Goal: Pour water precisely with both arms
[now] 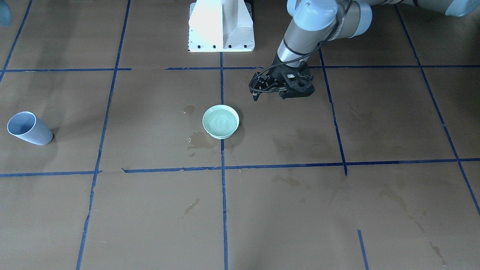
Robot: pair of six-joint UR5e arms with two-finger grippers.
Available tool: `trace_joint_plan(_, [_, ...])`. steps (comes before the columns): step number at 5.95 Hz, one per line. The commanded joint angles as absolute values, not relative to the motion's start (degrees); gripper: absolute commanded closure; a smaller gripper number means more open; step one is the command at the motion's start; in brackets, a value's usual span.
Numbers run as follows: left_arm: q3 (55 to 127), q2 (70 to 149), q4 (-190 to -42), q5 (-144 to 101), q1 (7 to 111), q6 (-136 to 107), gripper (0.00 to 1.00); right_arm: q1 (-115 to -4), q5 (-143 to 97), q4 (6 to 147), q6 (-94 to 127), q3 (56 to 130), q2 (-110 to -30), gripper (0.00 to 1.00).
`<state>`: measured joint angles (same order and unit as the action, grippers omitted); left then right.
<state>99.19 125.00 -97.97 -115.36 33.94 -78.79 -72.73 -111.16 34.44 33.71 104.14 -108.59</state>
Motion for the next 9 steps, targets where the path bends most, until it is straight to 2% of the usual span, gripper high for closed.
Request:
trace_joint_plan(1, [91.3, 128.5, -103.4, -115.6, 31.0, -78.3, 0.00, -85.8, -133.3, 56.6, 17.2, 107.7, -105.4, 0.00])
trace_joint_plan(2, [88.4, 128.9, -105.5, -115.4, 29.8, -78.4, 0.00, -86.2, -134.6, 71.2, 7.7, 113.4, -104.8, 0.00])
trace_joint_plan(4, [86.8, 130.9, -105.7, -115.4, 29.6, -80.4, 0.09, -89.1, -134.7, 94.2, -17.2, 115.1, -100.3, 0.00])
trace_joint_plan(5, [86.7, 131.0, -107.0, -115.3, 29.7, -80.6, 0.20, -89.2, -134.6, 100.9, -18.6, 115.3, -97.4, 0.00])
trace_joint_plan(6, [86.6, 131.0, -107.2, -115.3, 29.8, -80.9, 0.34, -89.1, -134.7, 101.5, -18.6, 114.9, -97.1, 0.00])
trace_joint_plan(8, [84.0, 131.1, -111.0, -115.1, 29.9, -81.2, 0.38, -89.1, -135.4, 101.0, -17.3, 115.3, -97.6, 0.00])
trace_joint_plan(9, [82.9, 131.2, -112.3, -115.1, 30.0, -81.9, 0.43, -89.1, -135.3, 100.9, -17.3, 115.5, -97.6, 0.00])
